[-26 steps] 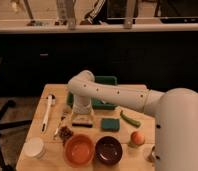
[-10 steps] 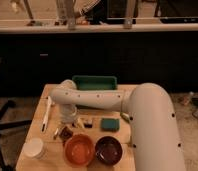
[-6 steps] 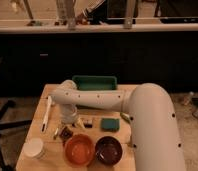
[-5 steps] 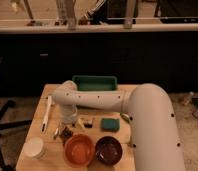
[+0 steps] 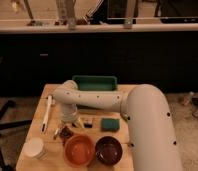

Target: Place grapes in red bowl

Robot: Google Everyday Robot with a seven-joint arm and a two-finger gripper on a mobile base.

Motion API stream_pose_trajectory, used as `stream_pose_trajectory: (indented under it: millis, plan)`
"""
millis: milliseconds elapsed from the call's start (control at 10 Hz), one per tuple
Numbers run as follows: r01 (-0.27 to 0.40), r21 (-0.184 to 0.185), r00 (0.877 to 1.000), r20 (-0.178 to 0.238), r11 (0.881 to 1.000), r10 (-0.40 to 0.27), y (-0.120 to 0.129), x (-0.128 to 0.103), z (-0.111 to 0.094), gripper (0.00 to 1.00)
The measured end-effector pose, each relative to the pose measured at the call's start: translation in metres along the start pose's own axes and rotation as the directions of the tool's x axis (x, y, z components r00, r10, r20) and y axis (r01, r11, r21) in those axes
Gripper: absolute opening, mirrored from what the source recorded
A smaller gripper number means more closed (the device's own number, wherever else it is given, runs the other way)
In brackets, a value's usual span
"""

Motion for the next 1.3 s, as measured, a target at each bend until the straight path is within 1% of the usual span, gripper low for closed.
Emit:
stream_pose_trajectory:
  millis: [200, 400, 700, 900, 1000, 1100, 1200, 1300]
  plan:
    - [0.017, 0.007, 1.000, 0.006, 1.000, -0.017, -0.010, 0.004, 0.003, 0.80]
    - [0.038, 0.013, 0.999, 0.023, 0.999, -0.038, -0.023, 0.007, 0.012, 0.80]
    - [0.052, 0.020, 0.998, 0.047, 0.998, -0.053, -0.028, 0.009, 0.023, 0.79]
    - [0.060, 0.018, 0.996, 0.065, 0.998, -0.061, -0.031, 0.009, 0.031, 0.60]
    - [0.059, 0.019, 0.996, 0.067, 0.998, -0.060, -0.031, 0.009, 0.031, 0.49]
    - [0.058, 0.018, 0.996, 0.069, 0.998, -0.059, -0.029, 0.009, 0.032, 0.41]
    - [0.056, 0.017, 0.996, 0.070, 0.998, -0.057, -0.028, 0.009, 0.032, 0.28]
    - [0.054, 0.019, 0.996, 0.068, 0.998, -0.055, -0.027, 0.010, 0.032, 0.19]
